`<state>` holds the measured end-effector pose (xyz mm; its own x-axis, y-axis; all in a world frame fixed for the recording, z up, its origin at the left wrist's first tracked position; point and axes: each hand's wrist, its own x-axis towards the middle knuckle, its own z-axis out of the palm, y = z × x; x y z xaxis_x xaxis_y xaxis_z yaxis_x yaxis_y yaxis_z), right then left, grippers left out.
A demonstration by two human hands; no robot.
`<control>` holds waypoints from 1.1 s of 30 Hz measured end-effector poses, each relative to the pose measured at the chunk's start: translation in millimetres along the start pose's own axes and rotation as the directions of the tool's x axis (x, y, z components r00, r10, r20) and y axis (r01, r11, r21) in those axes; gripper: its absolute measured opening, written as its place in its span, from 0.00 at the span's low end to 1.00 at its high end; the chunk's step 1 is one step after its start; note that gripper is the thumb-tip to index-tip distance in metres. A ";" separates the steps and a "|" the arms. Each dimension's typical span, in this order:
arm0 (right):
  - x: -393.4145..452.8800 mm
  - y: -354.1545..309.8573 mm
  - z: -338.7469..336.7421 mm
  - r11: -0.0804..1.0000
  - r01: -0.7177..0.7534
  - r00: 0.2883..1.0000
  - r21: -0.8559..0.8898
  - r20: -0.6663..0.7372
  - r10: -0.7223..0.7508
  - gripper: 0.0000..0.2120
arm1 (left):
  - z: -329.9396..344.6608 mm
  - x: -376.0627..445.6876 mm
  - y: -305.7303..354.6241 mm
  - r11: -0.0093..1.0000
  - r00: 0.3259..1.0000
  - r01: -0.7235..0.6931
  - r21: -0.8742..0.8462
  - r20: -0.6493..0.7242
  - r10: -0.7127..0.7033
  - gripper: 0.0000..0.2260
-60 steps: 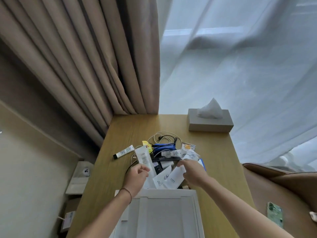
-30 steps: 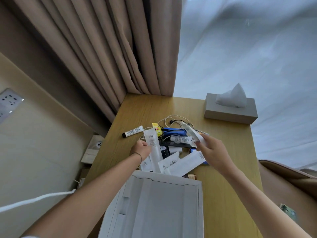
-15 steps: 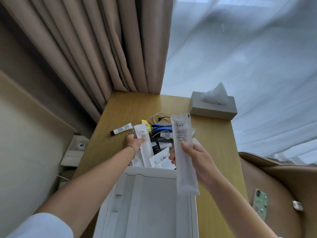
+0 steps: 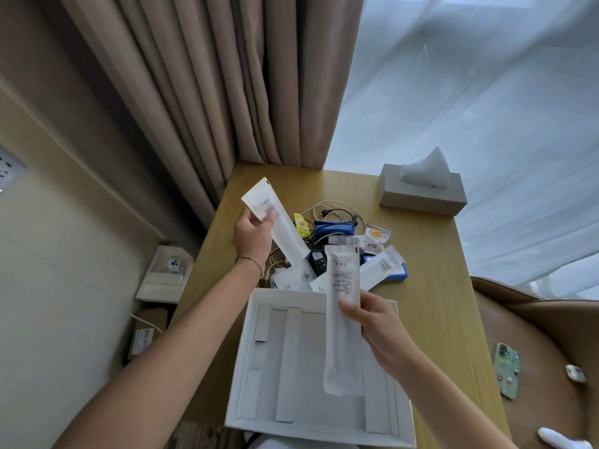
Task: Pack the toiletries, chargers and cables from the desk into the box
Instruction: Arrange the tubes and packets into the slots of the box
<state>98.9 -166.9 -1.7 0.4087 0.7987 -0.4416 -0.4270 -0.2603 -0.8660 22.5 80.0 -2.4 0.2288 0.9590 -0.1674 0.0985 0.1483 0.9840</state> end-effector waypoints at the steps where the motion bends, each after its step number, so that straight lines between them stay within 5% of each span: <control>1: -2.2 7.0 1.8 0.999 -0.010 1.000 -0.042 -0.001 0.010 0.10 | -7.8 -5.1 5.6 1.000 1.000 -0.011 -0.029 -0.007 0.011 0.05; 11: -3.2 83.8 14.1 0.888 -0.193 0.979 -0.416 -0.136 0.149 0.09 | -78.8 -60.2 13.5 0.991 1.000 0.002 -0.134 -0.017 -0.005 0.11; 24: 45.8 134.7 17.6 0.809 -0.423 0.901 -0.408 -0.285 0.328 0.05 | -118.2 -97.6 -10.4 0.998 0.998 0.040 -0.054 0.047 -0.037 0.09; 26: 49.6 134.6 17.3 0.746 -0.411 0.909 -0.524 -0.302 0.288 0.01 | -121.1 -101.1 -11.4 0.999 0.997 0.032 -0.040 0.069 -0.029 0.08; 33: 48.4 128.0 14.3 0.331 -0.343 0.936 -0.879 -0.291 0.199 0.17 | -108.8 -110.1 -19.5 0.997 0.983 0.080 0.025 0.163 -0.083 0.07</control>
<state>52.5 -153.7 -130.6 0.5317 0.5380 -0.6541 0.4270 -0.8373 -0.3415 -110.0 -2.2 3.4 0.3751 0.8910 -0.2558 0.1405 0.2181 0.9658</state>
